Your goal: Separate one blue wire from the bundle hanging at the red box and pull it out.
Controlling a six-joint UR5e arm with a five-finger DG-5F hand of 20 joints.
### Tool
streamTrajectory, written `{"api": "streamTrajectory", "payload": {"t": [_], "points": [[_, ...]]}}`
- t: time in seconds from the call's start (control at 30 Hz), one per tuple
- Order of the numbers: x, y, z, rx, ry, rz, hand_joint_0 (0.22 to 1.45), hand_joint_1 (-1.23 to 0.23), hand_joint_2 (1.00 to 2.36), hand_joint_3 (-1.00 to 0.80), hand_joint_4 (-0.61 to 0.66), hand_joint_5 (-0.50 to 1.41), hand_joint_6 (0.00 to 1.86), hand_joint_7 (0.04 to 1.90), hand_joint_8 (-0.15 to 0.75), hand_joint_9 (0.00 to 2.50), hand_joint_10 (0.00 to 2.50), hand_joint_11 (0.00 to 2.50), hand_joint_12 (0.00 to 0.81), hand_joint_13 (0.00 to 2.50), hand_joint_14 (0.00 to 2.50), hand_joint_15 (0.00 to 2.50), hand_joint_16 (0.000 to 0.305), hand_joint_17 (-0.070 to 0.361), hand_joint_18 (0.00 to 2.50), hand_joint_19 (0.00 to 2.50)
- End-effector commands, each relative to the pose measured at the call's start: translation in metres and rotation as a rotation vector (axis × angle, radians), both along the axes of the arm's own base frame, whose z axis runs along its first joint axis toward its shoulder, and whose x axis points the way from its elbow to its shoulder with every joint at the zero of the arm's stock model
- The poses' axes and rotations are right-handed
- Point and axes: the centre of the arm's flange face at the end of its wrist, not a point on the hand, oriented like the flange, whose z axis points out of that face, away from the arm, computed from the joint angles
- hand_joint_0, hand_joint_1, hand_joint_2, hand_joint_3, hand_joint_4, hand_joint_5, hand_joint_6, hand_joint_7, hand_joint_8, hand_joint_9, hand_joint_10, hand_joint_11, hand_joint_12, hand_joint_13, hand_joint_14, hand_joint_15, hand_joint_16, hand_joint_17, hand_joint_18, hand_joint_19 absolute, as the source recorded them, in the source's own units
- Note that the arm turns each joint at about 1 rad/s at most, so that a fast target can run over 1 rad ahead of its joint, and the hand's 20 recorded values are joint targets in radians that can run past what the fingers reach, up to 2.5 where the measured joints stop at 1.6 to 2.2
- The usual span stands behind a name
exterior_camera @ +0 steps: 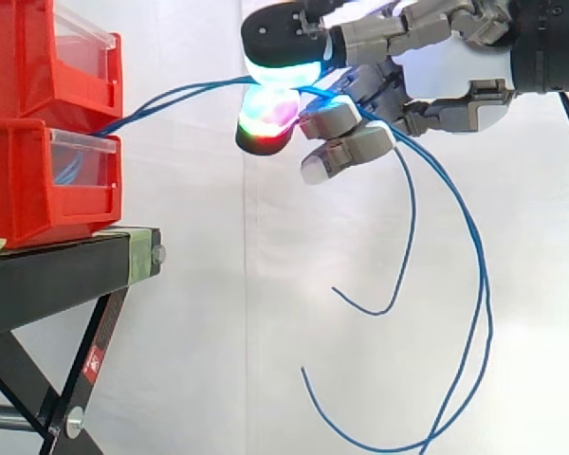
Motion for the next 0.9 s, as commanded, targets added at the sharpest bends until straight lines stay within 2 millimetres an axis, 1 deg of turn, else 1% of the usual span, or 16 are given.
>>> {"api": "streamTrajectory", "payload": {"t": [0.0, 0.07, 0.17, 0.27, 0.33, 0.37, 0.5, 0.63, 0.7, 0.8, 0.87], "points": [[-0.0001, 0.0001, 0.0002, 0.000, 0.000, 0.000, 0.58, -0.57, 1.01, -0.35, 0.24, -0.16, 0.60, 1.24, 0.309, 1.18, 0.08, 1.81, 0.330, 1.38, 0.00, 1.67, 0.047, 0.105, 0.51, 0.61], [-0.0001, 0.0001, 0.0002, 0.000, 0.000, 0.000, 0.59, -0.50, 1.01, -0.33, 0.24, -0.16, 0.60, 1.24, 0.312, 1.19, 0.06, 1.82, 0.327, 1.37, 0.00, 1.66, 0.047, 0.105, 0.51, 0.61], [-0.0001, 0.0001, 0.0002, 0.000, 0.000, 0.000, 0.60, -0.44, 1.01, -0.33, 0.24, -0.15, 0.58, 1.25, 0.310, 1.20, 0.02, 1.83, 0.325, 1.37, 0.00, 1.65, 0.047, 0.105, 0.51, 0.61], [0.0001, 0.0019, 0.0002, -0.001, 0.000, 0.003, 0.61, -0.43, 1.02, -0.30, 0.24, -0.15, 0.58, 1.27, 0.304, 1.21, 0.00, 1.84, 0.322, 1.38, 0.00, 1.65, 0.047, 0.105, 0.51, 0.61], [0.0001, 0.0017, 0.0002, -0.001, 0.000, 0.002, 0.63, -0.48, 1.02, -0.27, 0.24, -0.15, 0.57, 1.26, 0.303, 1.21, 0.00, 1.83, 0.315, 1.38, 0.00, 1.65, 0.047, 0.105, 0.51, 0.61], [0.0003, 0.0018, -0.0006, -0.002, 0.002, 0.002, 0.63, -0.48, 1.02, -0.27, 0.23, -0.15, 0.57, 1.26, 0.304, 1.22, 0.00, 1.82, 0.322, 1.38, 0.00, 1.64, 0.047, 0.105, 0.51, 0.61], [0.0001, 0.0026, 0.0002, -0.001, 0.000, 0.003, 0.63, -0.60, 1.02, -0.26, 0.23, -0.15, 0.56, 1.28, 0.299, 1.22, 0.00, 1.83, 0.318, 1.38, 0.00, 1.64, 0.047, 0.105, 0.51, 0.61], [0.0004, 0.0027, -0.0006, -0.002, 0.002, 0.003, 0.64, -0.66, 1.02, -0.26, 0.23, -0.15, 0.55, 1.30, 0.302, 1.21, 0.00, 1.83, 0.310, 1.37, 0.00, 1.64, 0.046, 0.104, 0.52, 0.60], [0.0002, 0.0028, 0.0002, -0.001, 0.000, 0.005, 0.66, -0.67, 1.02, -0.21, 0.23, -0.14, 0.56, 1.29, 0.305, 1.22, 0.01, 1.83, 0.315, 1.38, 0.00, 1.63, 0.046, 0.104, 0.52, 0.60], [0.0002, 0.0028, 0.0002, -0.001, 0.000, 0.005, 0.66, -0.63, 1.03, -0.12, 0.22, -0.14, 0.56, 1.29, 0.297, 1.23, 0.01, 1.83, 0.317, 1.38, 0.00, 1.64, 0.046, 0.103, 0.53, 0.61], [0.0004, 0.0027, -0.0006, -0.002, 0.002, 0.003, 0.66, -0.63, 1.03, -0.10, 0.22, -0.14, 0.56, 1.29, 0.299, 1.22, 0.01, 1.84, 0.313, 1.38, 0.00, 1.65, 0.046, 0.103, 0.52, 0.61]]}}
